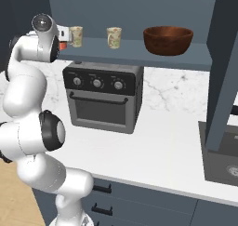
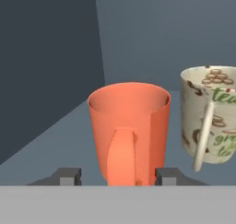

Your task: Gather all objects into one cabinet and sort the glasses and bowls to opposite sides.

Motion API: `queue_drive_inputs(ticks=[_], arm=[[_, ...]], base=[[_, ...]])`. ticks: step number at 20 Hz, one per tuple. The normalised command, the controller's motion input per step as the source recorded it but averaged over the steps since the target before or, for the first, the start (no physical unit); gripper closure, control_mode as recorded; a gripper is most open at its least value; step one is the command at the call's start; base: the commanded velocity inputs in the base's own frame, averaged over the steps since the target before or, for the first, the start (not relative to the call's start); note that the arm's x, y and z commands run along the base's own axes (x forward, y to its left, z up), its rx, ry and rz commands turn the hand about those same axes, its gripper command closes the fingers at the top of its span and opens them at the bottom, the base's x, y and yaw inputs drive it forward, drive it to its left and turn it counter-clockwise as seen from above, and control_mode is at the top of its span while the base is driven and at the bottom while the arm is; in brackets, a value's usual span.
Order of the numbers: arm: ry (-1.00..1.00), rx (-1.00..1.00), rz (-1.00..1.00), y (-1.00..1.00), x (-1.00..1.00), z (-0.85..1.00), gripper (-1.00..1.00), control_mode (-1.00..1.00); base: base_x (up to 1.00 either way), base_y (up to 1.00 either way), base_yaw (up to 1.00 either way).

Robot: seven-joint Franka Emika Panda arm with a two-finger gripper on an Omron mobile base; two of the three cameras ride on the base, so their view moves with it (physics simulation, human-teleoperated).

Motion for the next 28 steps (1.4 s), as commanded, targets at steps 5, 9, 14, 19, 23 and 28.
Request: queue_drive_inputs(ticks=[5, 9, 14, 19, 23, 28], arm=[[0.0, 0.0, 0.0, -0.04, -0.01, 0.01, -1.0, -1.0], [0.0, 0.0, 0.0, -0.49, -0.42, 0.18, -1.0, -1.0], [0.0, 0.0, 0.0, -0.55, -0.53, 0.02, -1.0, -1.0], [0.0, 0.0, -0.09, -0.73, -0.1, 0.0, -1.0, -1.0], [0.0, 0.0, -0.2, -0.7, 0.0, 0.0, -1.0, -1.0], [0.03, 0.0, -0.24, -0.66, 0.02, 0.0, -1.0, -1.0]], base=[[0.0, 0.0, 0.0], [0.0, 0.0, 0.0], [0.0, 0.0, 0.0], [0.0, 0.0, 0.0], [0.0, 0.0, 0.0], [0.0, 0.0, 0.0]])
